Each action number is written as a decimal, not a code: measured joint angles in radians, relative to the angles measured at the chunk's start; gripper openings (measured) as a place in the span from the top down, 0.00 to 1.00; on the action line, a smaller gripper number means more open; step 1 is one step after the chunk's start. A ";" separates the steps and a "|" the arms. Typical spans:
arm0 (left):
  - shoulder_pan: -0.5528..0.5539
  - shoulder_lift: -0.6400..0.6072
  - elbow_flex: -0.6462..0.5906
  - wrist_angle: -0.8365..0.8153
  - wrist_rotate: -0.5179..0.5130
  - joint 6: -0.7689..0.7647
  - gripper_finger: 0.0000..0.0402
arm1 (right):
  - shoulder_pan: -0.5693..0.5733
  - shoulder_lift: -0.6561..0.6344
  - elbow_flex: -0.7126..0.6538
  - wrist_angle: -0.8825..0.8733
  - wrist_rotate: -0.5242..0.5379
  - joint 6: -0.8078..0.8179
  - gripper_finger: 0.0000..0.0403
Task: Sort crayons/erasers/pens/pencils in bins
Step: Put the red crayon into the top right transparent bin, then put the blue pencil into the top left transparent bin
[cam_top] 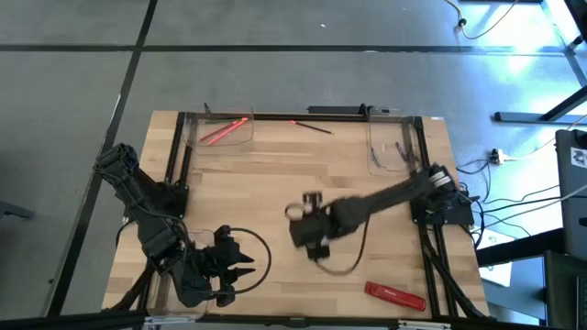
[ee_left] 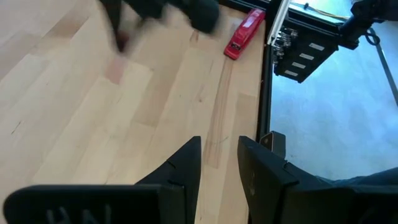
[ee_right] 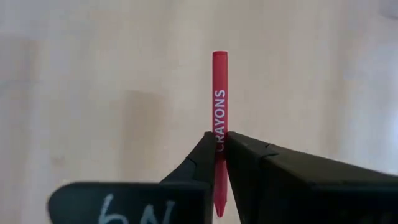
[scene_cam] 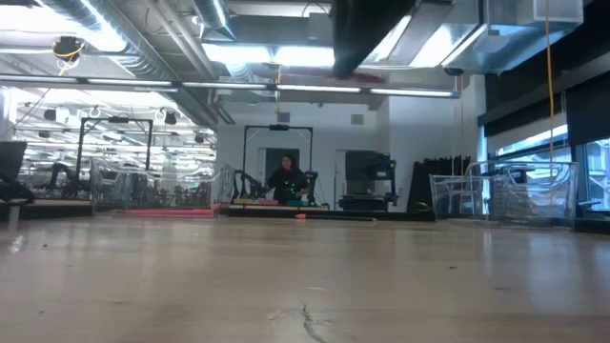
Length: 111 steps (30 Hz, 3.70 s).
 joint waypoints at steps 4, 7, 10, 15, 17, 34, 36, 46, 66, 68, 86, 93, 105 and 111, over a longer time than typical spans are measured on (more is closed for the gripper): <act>0.000 0.000 0.000 0.000 0.000 0.007 0.76 | -0.058 -0.089 0.000 -0.100 0.069 0.024 0.93; 0.000 0.000 0.000 -0.006 0.000 0.008 0.76 | -0.101 -0.165 0.001 -0.176 0.112 0.057 0.93; 0.005 0.000 0.000 -0.008 -0.002 0.009 0.76 | -0.150 -0.231 0.001 -0.240 0.179 0.088 0.93; 0.028 0.000 0.000 -0.007 -0.086 0.053 0.76 | -0.227 -0.333 0.001 -0.312 0.233 0.128 0.93; 0.044 0.000 0.000 -0.008 -0.114 0.091 0.76 | -0.265 -0.367 0.001 -0.327 0.246 0.120 0.93; 0.355 0.000 0.000 -0.007 -0.282 0.383 0.76 | -0.680 -0.720 -0.459 -0.061 0.275 0.064 0.93; 0.413 0.000 0.000 -0.006 -0.288 0.408 0.76 | -0.742 -0.748 -0.538 -0.031 0.242 0.100 0.93; 0.697 0.000 0.000 -0.006 -0.250 0.520 0.76 | -1.037 -0.767 -0.830 0.115 0.116 0.201 0.93; 1.060 0.000 0.000 -0.002 0.093 0.841 0.76 | -1.182 -0.766 -1.026 0.246 -0.133 0.438 0.91; 1.092 0.000 0.000 -0.002 0.135 0.860 0.76 | -1.182 -0.766 -1.026 0.248 -0.133 0.442 0.89; 1.454 0.071 0.000 0.185 0.944 1.375 0.76 | -1.175 -0.768 -0.932 0.268 -0.148 0.344 0.70; 1.482 0.224 0.000 0.250 0.935 1.504 0.76 | -1.134 -0.769 -0.749 0.269 -0.149 0.145 0.70; 1.482 0.294 0.000 0.256 0.928 1.461 0.76 | -1.029 -0.663 -0.638 0.570 -0.392 -0.250 0.70; 1.483 0.287 0.000 0.234 0.925 1.415 0.76 | -1.025 -0.484 -0.638 0.638 -0.433 -0.329 0.70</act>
